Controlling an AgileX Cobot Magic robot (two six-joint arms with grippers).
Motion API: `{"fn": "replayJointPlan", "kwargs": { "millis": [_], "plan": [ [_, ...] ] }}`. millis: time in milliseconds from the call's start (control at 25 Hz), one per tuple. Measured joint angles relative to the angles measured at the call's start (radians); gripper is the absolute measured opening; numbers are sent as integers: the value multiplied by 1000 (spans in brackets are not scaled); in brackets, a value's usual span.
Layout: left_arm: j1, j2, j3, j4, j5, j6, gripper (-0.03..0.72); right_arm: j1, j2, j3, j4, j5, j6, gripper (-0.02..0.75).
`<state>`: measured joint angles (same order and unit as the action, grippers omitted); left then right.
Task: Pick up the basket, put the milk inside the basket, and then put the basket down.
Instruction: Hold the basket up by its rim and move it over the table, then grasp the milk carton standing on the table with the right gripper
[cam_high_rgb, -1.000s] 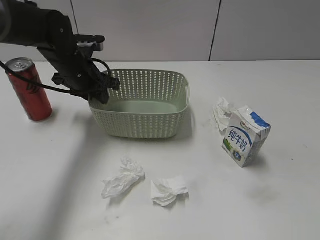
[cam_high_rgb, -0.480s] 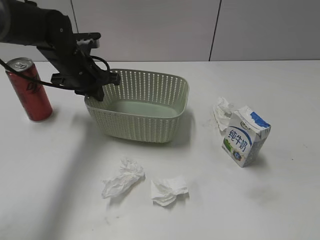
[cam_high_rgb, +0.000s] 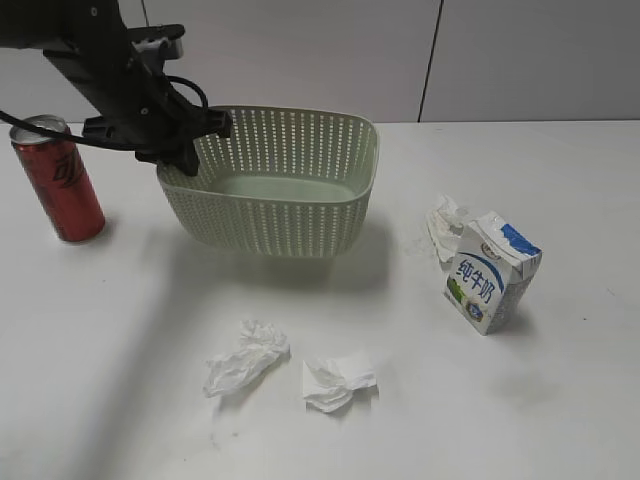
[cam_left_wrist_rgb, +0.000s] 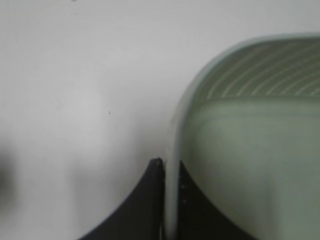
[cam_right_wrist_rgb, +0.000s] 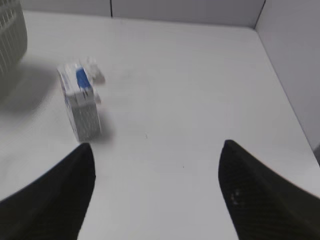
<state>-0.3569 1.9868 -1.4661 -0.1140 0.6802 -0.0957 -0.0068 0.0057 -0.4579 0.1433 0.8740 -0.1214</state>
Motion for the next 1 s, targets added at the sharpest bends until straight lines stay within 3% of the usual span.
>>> {"fn": "replayJointPlan", "kwargs": {
  "millis": [240, 560, 760, 1000],
  "plan": [
    [0, 0, 0, 2, 13, 0, 0, 13, 149, -25, 110, -255, -114, 589],
    [0, 0, 0, 4, 16, 0, 0, 26, 655, -140, 301, -284, -360, 593],
    [0, 0, 0, 4, 16, 0, 0, 180, 980, -274, 256, -250, -376, 593],
    [0, 0, 0, 9, 18, 0, 0, 349, 1321, -465, 70, -198, -195, 594]
  ]
}}
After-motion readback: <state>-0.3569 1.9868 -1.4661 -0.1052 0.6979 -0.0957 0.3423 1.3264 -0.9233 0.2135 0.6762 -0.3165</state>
